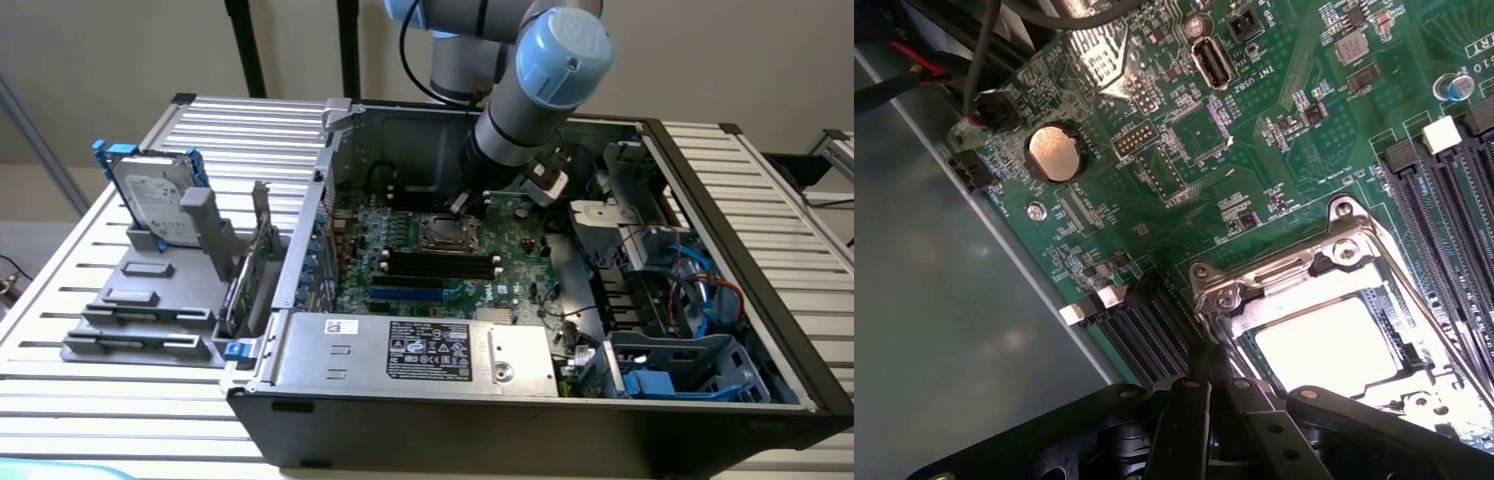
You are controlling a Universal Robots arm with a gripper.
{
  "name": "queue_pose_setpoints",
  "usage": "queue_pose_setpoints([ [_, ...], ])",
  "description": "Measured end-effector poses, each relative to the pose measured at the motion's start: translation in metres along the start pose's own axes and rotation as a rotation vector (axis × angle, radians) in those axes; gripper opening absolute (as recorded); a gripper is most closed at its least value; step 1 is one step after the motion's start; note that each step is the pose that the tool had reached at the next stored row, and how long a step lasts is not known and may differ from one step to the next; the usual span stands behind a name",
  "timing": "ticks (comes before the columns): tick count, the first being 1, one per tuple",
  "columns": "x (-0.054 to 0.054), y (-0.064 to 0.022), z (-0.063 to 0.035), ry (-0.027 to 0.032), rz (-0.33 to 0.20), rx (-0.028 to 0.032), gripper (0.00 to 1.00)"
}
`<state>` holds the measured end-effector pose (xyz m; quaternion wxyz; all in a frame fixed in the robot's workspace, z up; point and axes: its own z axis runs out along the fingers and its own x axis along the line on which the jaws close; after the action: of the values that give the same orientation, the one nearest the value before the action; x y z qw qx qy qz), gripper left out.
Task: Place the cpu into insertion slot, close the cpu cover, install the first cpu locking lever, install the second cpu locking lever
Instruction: 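Install the first cpu locking lever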
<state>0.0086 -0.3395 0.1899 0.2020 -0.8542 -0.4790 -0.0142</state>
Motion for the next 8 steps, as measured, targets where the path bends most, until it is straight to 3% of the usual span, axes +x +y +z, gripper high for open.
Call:
queue_pose_setpoints([
  [3, 0.0, 0.0008, 0.0001, 0.0101, -0.007, 0.0086, 0.11],
  [8, -0.0021, 0.0012, -0.004, 0.0094, -0.007, 0.0106, 0.11],
])
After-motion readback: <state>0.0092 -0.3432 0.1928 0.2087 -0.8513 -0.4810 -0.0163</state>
